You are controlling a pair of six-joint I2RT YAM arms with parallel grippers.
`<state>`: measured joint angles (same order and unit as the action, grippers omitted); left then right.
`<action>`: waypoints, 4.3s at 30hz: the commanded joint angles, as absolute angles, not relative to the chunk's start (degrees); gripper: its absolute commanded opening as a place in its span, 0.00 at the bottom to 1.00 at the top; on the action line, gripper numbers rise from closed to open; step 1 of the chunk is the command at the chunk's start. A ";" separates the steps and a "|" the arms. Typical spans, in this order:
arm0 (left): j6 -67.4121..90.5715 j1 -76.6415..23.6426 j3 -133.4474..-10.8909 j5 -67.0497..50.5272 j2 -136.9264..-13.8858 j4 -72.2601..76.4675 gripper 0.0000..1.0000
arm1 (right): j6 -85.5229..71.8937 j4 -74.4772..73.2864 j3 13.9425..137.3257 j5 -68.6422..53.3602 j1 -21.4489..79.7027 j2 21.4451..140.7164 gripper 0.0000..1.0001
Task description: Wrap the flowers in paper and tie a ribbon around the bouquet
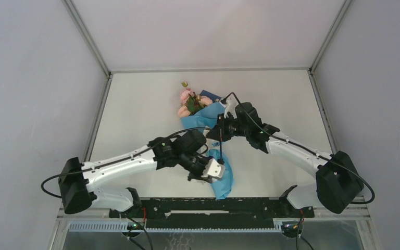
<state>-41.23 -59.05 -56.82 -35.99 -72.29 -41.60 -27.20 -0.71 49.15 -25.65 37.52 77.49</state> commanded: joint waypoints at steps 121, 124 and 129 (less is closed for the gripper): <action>-50.98 -48.07 -39.70 -31.35 -86.82 20.41 0.48 | -10.48 -20.41 58.20 -32.67 31.36 86.29 0.01; -48.40 -48.60 -39.88 -33.94 -86.58 24.35 0.48 | -11.10 -19.69 57.47 -32.87 31.31 86.14 0.01; -49.61 -49.45 -40.16 -35.46 -87.78 20.78 0.47 | -11.41 -19.19 56.82 -32.52 30.80 85.86 0.00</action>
<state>-50.48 -48.73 -36.99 -32.34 -86.91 19.55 -9.96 -22.02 57.30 -31.59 31.33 88.79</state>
